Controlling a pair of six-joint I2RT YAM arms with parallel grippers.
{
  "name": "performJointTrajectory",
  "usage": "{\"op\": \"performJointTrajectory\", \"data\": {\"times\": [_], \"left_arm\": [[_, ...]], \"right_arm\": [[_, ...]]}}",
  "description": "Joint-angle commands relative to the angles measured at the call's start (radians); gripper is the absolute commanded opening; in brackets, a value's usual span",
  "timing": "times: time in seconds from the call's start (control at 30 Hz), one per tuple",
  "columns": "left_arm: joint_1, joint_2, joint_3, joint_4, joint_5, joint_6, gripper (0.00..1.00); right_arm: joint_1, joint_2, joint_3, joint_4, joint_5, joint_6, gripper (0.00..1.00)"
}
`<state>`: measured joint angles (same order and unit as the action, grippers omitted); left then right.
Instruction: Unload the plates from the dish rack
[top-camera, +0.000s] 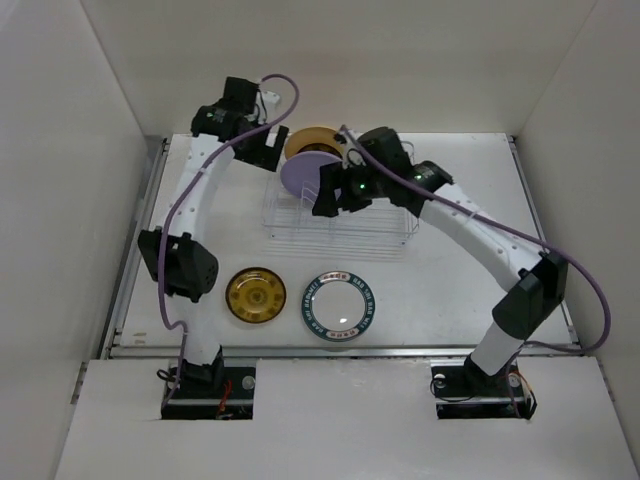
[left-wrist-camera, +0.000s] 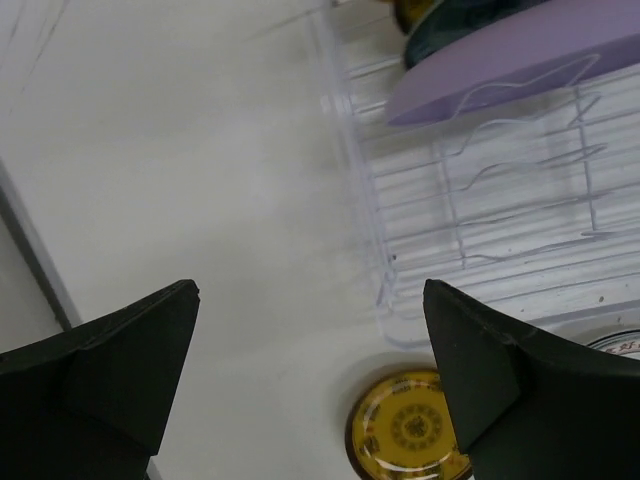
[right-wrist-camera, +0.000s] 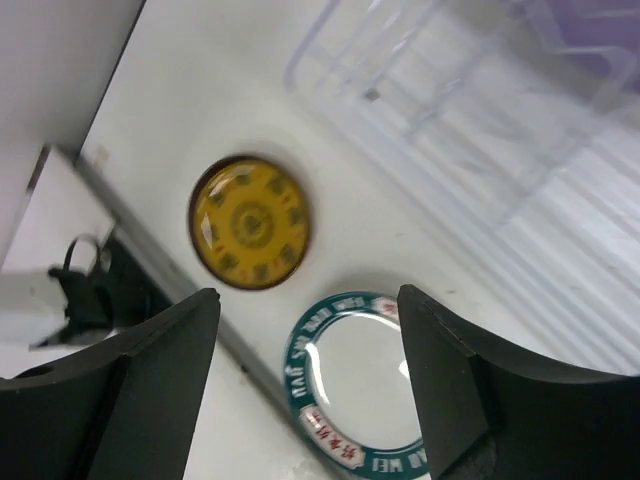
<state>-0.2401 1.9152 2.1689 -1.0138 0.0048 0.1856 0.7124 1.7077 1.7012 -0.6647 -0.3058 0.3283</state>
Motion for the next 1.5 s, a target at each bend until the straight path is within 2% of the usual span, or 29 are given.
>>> {"op": "performJointTrajectory", "data": {"times": [0.0,0.17,0.3,0.43,0.47,0.57,0.7,0.73,0.9,1.13,1.47], "left_arm": [[-0.079,0.045,0.026,0.093,0.041,0.128,0.94],[-0.125,0.114,-0.001,0.237,0.041,0.201,0.91],[-0.134,0.186,0.018,0.328,0.001,0.192,0.87],[-0.134,0.240,0.065,0.340,0.001,0.192,0.72],[-0.134,0.249,0.065,0.340,0.014,0.192,0.64],[-0.134,0.249,0.049,0.330,0.075,0.204,0.55],[-0.143,0.249,0.028,0.330,0.052,0.184,0.29],[-0.143,0.249,0.028,0.330,0.043,0.173,0.18],[-0.143,0.197,0.028,0.320,-0.008,0.150,0.00],[-0.143,0.059,-0.018,0.311,0.027,0.115,0.00],[-0.134,-0.033,0.071,0.176,0.038,0.055,0.00]], "right_arm": [[-0.077,-0.009,0.000,-0.067,0.079,-0.012,0.78],[-0.165,-0.046,-0.040,-0.067,0.091,-0.003,0.78],[-0.195,-0.046,-0.061,-0.067,0.071,-0.003,0.78],[-0.205,-0.046,-0.071,-0.085,0.071,-0.003,0.78],[-0.205,-0.046,-0.071,-0.085,0.071,-0.014,0.78],[-0.205,-0.046,-0.080,-0.085,0.071,-0.014,0.78],[-0.205,-0.046,-0.080,-0.095,0.071,-0.014,0.78],[-0.205,-0.046,-0.080,-0.095,0.071,-0.014,0.78],[-0.205,-0.057,-0.091,-0.104,0.071,-0.014,0.78],[-0.205,-0.086,-0.100,-0.104,0.071,-0.014,0.78],[-0.205,-0.117,-0.138,-0.069,0.128,0.052,0.78]]}}
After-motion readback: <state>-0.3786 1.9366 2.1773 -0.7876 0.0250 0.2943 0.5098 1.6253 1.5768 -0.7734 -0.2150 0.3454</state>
